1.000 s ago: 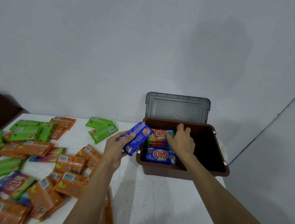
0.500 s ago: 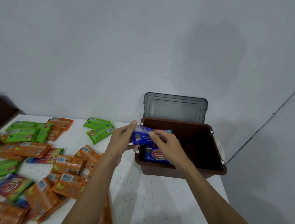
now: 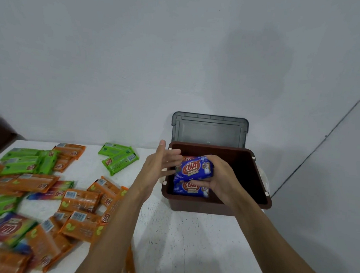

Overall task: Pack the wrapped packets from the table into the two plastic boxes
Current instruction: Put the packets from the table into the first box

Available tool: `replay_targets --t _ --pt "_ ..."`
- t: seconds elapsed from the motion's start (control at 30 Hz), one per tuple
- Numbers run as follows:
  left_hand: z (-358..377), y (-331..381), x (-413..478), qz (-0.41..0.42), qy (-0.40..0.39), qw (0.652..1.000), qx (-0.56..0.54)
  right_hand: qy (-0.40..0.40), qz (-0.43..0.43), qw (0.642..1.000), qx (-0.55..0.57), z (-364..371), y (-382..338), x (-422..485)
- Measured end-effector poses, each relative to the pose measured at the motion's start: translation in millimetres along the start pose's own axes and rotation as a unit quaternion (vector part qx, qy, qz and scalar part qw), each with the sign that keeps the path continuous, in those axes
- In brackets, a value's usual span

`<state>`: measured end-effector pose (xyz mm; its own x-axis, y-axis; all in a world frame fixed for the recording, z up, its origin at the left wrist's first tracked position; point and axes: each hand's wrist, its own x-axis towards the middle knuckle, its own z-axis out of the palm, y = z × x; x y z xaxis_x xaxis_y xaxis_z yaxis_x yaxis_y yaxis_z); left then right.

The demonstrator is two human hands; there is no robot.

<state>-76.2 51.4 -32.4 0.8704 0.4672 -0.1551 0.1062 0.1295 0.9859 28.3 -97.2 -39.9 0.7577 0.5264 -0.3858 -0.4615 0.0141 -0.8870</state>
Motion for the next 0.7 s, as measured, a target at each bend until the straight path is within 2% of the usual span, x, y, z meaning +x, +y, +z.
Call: replay_targets --t 0.1,0.23,0.7 --pt "-6 -15 5 0.065 0.124 0.984 0.112 0.013 -0.008 1.000 -0.025 -7 5 -1" --pt "-14 -43 12 0.050 0.117 0.956 0.266 0.032 -0.010 0.998 -0.056 -14 8 -1" --pt "-18 -57 13 0.062 0.121 0.951 0.278 0.034 0.032 0.982 -0.181 -6 19 15"
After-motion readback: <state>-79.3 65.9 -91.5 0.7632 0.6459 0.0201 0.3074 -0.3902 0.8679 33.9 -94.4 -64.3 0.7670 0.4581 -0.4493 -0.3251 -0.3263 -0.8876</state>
